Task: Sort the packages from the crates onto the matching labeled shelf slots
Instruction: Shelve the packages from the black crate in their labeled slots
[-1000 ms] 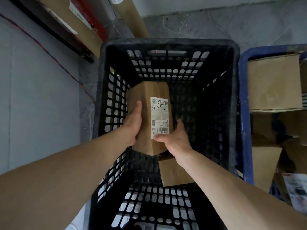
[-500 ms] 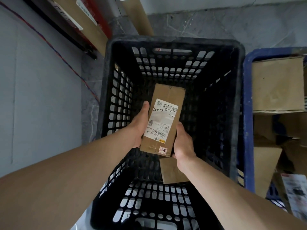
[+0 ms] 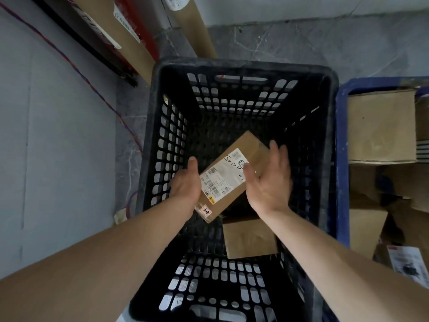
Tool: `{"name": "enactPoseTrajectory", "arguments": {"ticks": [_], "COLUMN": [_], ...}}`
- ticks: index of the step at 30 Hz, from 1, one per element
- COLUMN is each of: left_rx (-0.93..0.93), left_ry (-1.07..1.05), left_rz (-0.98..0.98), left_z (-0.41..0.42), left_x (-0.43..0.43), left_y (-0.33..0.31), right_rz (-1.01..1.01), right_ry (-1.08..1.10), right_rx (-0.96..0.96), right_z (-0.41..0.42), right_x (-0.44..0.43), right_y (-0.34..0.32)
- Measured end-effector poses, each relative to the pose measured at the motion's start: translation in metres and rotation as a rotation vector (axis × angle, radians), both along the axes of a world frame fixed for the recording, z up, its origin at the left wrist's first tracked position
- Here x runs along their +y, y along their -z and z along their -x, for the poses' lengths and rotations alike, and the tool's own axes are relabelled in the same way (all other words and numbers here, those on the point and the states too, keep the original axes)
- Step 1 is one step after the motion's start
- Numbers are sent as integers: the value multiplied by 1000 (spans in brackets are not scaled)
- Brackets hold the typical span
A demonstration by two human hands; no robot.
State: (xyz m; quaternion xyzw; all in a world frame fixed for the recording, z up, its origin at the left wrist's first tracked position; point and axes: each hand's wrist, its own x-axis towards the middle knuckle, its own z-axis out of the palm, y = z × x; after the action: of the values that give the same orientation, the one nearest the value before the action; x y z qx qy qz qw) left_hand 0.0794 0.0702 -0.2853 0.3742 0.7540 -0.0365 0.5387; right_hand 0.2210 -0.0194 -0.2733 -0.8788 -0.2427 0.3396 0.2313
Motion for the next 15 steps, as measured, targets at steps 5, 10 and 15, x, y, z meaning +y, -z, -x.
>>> {"name": "enactPoseTrajectory", "arguments": {"ticks": [5,10,15], "left_rx": [-76,-210,-207], "left_ry": [-127,-15,66], "left_rz": [-9,-138,-201], "left_z": [-5,-15,-15], "left_x": [6,24,36], "left_y": [-9,-27,-34], "right_rz": [115,284,337], "right_ry": [-147,-63,71], "right_rx": [-31,57,152], "right_z": [-10,4,12], "right_x": [2,-26,-43], "right_y": [9,-5,-5]}}
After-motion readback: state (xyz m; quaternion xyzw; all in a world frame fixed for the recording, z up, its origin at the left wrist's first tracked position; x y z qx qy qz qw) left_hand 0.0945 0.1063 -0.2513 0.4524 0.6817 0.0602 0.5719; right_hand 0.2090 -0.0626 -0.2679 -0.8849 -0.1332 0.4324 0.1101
